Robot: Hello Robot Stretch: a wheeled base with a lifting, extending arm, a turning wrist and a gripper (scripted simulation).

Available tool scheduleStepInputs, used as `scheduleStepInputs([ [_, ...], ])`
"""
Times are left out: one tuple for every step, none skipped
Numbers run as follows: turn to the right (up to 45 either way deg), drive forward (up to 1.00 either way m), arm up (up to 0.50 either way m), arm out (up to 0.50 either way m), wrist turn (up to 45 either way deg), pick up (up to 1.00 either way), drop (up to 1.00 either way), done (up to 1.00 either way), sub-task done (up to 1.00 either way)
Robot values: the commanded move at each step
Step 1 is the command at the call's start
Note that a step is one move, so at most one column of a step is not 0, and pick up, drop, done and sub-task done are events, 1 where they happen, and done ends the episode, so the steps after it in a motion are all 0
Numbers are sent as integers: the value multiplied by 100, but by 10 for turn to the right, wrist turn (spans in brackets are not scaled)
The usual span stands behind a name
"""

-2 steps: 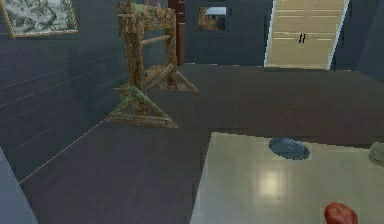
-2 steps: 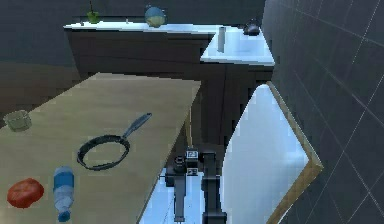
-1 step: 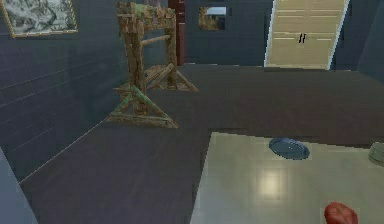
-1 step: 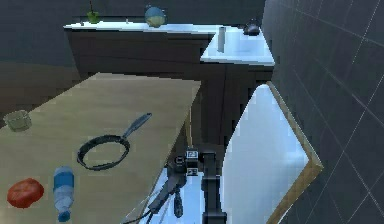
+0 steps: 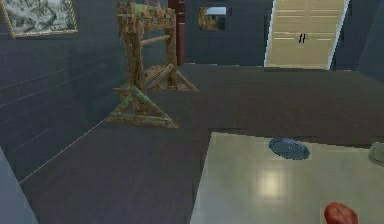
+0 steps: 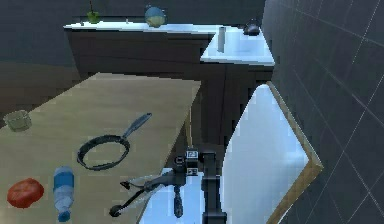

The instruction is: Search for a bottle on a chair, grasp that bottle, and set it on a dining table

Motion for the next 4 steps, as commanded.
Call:
scheduleStepInputs([
  [0,0,0,0,450,0,0,0,0],
  [0,0,0,0,330,0,0,0,0],
  [0,0,-30,0,0,0,0,0,0],
  [0,0,0,0,0,100,0,0,0],
])
